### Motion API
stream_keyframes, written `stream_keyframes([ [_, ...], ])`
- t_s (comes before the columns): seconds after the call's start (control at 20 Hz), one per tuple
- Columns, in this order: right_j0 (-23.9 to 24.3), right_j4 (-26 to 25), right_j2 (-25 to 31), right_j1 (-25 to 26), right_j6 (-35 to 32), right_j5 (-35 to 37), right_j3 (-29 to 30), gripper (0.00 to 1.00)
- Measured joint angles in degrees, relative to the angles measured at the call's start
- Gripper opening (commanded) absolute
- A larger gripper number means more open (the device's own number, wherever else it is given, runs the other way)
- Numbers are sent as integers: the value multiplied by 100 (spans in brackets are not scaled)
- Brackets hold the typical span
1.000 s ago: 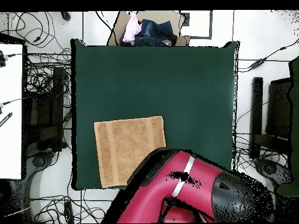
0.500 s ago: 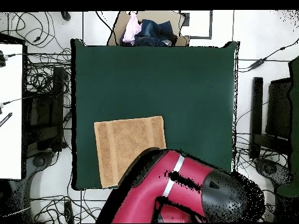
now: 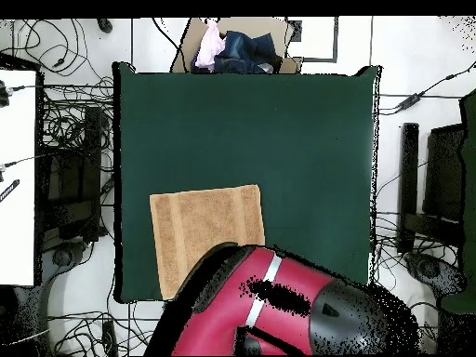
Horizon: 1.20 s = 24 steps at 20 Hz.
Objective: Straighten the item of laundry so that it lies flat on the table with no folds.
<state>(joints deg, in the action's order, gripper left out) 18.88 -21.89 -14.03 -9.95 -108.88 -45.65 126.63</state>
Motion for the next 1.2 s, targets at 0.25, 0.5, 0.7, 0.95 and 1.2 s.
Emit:
stream_keyframes([
  [0.25, -14, 106, 195, -433, 0, 1142, -77, 0],
  [0.5, -6, 600, 481, -889, 0, 2663, -208, 0],
  [0.7, -2, 1066, 647, -1105, 1, 3830, -406, 0],
  [0.95, 1, 1419, 814, -1302, 0, 4835, -475, 0],
  [1.2, 1, 1464, 1032, -1626, 0, 5044, -267, 0],
])
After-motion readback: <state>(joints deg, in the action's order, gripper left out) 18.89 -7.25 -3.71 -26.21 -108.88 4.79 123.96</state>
